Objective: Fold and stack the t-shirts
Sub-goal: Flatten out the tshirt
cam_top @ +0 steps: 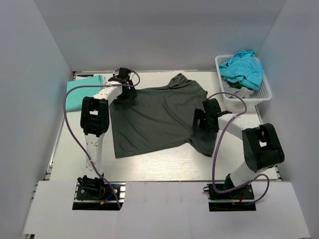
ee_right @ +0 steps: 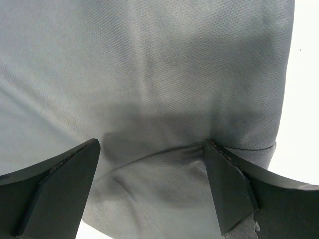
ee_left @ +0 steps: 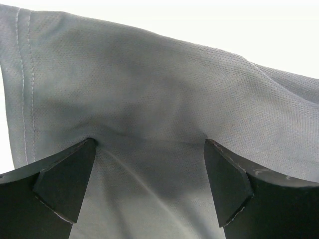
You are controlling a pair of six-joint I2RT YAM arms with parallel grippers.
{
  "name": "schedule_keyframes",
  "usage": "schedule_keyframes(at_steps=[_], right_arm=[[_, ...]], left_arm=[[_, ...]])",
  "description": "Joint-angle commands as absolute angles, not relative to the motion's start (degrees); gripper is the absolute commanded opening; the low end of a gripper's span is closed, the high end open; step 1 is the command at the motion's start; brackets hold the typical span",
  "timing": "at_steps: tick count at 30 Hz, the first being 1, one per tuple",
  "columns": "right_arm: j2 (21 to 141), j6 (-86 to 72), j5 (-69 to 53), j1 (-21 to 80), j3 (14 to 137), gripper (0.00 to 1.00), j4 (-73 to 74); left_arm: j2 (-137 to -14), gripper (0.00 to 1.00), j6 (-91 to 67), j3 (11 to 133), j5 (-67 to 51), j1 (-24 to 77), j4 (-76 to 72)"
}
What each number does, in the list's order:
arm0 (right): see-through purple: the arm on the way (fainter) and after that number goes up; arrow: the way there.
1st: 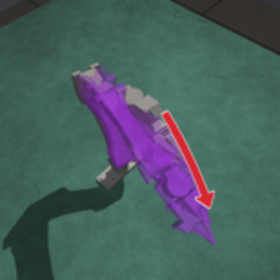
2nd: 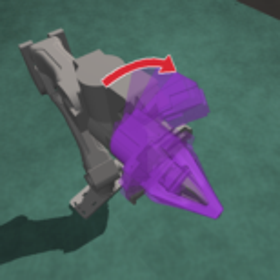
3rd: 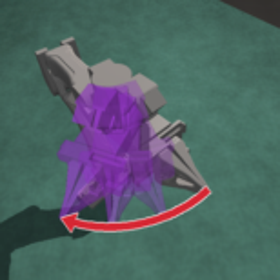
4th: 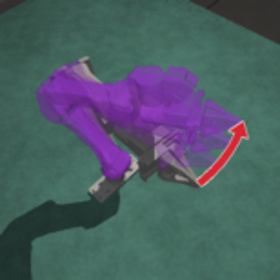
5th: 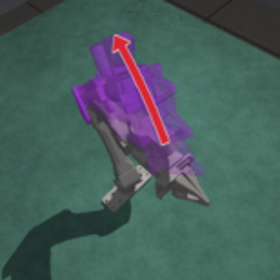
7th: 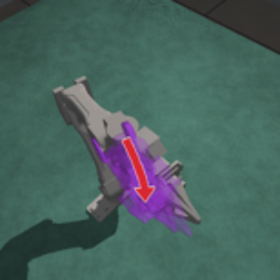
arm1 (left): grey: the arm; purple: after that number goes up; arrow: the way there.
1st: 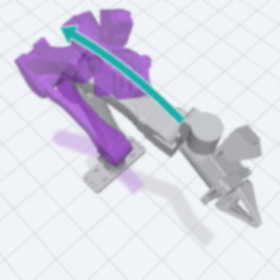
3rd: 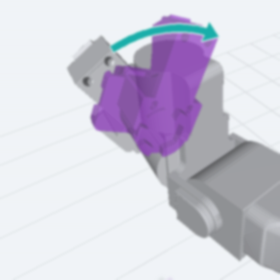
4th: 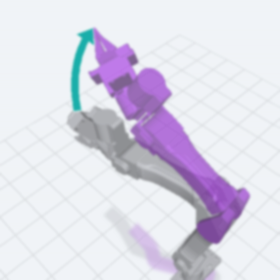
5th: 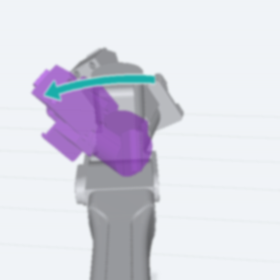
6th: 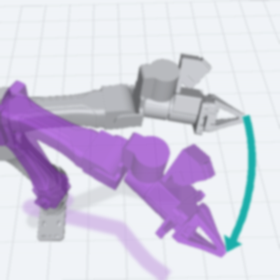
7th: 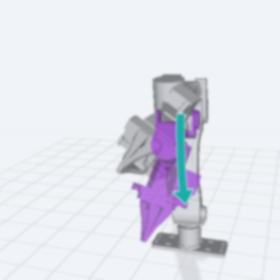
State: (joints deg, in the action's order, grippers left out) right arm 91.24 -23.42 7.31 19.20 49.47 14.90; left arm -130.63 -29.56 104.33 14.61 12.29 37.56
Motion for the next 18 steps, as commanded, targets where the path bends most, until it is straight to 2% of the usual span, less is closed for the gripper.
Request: schedule_keyframes(at_steps=[1,8,11,14,17,18], right_arm=[[92.2,-24.3,5.3,18.9,47.7,0.90,16.1],[93.4,-19.9,0.6,19.0,54.7,0.90,16.2],[91.0,-18.2,0.6,19.3,59.4,0.90,17.8],[85.7,-18.5,0.5,19.4,60.6,0.90,19.1],[78.5,-21.9,2.2,19.5,55.5,0.90,19.6],[77.0,-24.0,4.3,19.3,53.2,0.90,20.2]], left_arm=[[-135.0,1.00,-27.0,110.0,13.6,11.9,40.0],[-139.3,1.00,-24.4,120.8,8.6,11.9,43.4],[-134.9,1.00,-24.4,122.3,8.6,11.9,45.3],[-124.9,1.00,-26.4,116.3,9.8,11.9,47.0],[-114.1,1.00,-31.1,98.1,10.4,11.9,46.3],[-106.4,1.00,-32.5,93.5,10.4,11.9,45.8]])
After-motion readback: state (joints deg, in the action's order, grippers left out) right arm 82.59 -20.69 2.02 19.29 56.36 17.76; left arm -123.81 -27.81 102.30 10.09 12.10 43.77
